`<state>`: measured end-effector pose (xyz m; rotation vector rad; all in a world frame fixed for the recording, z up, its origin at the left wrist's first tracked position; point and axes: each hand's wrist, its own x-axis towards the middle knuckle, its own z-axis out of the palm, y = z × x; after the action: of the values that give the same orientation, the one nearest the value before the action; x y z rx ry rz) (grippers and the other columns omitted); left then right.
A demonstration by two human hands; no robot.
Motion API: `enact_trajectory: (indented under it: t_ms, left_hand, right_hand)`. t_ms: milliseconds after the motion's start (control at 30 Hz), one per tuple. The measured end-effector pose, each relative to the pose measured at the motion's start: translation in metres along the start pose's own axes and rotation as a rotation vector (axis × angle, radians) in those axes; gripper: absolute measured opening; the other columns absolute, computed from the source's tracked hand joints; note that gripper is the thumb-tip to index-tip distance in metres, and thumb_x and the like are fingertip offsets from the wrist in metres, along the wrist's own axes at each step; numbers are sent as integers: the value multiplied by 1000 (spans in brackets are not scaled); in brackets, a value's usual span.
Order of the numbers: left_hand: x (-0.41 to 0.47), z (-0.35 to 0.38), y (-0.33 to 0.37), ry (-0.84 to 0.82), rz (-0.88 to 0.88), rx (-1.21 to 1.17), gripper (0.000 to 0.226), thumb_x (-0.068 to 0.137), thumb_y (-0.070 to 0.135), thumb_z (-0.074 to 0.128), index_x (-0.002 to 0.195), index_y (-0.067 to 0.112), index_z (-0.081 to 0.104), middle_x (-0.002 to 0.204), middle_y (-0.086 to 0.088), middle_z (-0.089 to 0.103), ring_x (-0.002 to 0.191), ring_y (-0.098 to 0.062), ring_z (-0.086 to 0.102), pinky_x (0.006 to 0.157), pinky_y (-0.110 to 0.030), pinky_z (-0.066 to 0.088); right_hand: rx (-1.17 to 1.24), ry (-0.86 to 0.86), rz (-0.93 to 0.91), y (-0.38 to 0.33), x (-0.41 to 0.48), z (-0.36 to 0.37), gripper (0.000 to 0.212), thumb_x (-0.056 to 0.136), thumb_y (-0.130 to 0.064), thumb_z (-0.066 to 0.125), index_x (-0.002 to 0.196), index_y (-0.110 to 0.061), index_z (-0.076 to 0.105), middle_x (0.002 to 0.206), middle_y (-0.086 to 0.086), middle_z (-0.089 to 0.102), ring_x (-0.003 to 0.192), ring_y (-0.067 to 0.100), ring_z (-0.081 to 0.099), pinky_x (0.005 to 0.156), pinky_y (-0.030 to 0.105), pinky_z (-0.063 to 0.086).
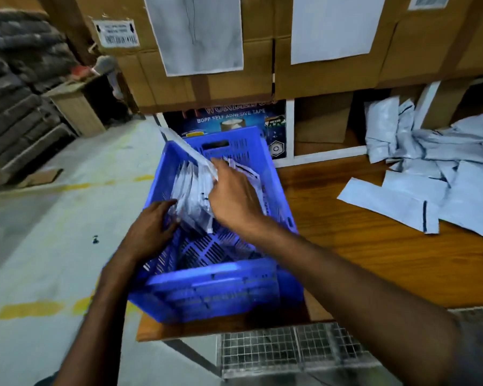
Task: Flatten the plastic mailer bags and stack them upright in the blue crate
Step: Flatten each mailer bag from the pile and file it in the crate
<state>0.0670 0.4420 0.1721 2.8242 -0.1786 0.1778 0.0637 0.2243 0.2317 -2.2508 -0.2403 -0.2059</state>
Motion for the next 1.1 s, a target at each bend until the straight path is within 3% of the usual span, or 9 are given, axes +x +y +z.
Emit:
enact_trajectory:
  t_ms: [67,200,267,367,433,533,600,767,1100]
  left_hand:
    - [14,2,-9,-81,90,10,53,98,17,66,149,10,50,147,-16,53,133,-34,54,109,-41,41]
    - [37,1,-12,-140,194,-20,51,103,29,59,152,21,47,152,-2,49,137,-23,51,106,-33,40]
    - [43,1,-9,-132,191,-31,50,104,35,57,151,24,47,148,-1,53,132,-22,54,103,-33,43]
    - [41,5,-7,-168,207,-31,45,104,37,57,148,28,50,140,2,58,124,-21,60,96,-34,49]
    - [38,5,-7,-175,199,-9,39,103,42,56,142,36,53,135,9,61,118,-15,62,90,-36,52]
    - [38,3,-7,-120,160,-56,28,103,44,56,130,38,60,125,17,65,107,-8,64,82,-32,51]
    - [38,0,-4,-115,146,-61,26,103,43,56,126,37,63,121,18,67,103,-7,65,80,-31,50]
    - [34,-1,-2,-163,145,1,27,102,52,51,125,41,62,117,21,68,102,-3,66,80,-31,53]
    - [36,-1,-1,-196,160,84,31,102,57,48,126,44,62,118,21,70,108,-6,66,79,-31,52]
  right_hand:
    - [73,12,239,17,27,30,49,97,-7,47,146,-12,47,123,18,66,104,40,64,69,39,44]
    - [98,306,620,57,72,59,34,99,-12,47,130,-7,59,127,19,65,116,39,62,88,43,49]
    - [125,410,760,76,96,67,36,103,-10,40,135,-2,54,130,22,63,121,40,59,93,45,46]
    - [143,379,874,103,129,94,50,105,-17,39,154,-7,32,143,22,53,131,39,52,104,48,40]
    - [206,255,884,113,136,112,72,105,-42,43,162,-13,10,164,18,26,148,37,28,120,50,21]
    - [133,19,776,116,128,121,79,101,-69,21,163,-25,0,170,5,-1,155,31,2,124,52,3]
    - [127,-61,763,121,128,121,69,102,-66,14,162,-32,6,171,0,-3,156,30,-3,123,53,0]
    - [45,-20,785,128,135,119,53,108,-42,16,159,-32,25,170,1,12,151,31,15,122,48,12]
    - [-33,-102,697,132,136,118,53,109,-33,25,161,-30,18,170,0,11,152,30,14,121,44,14]
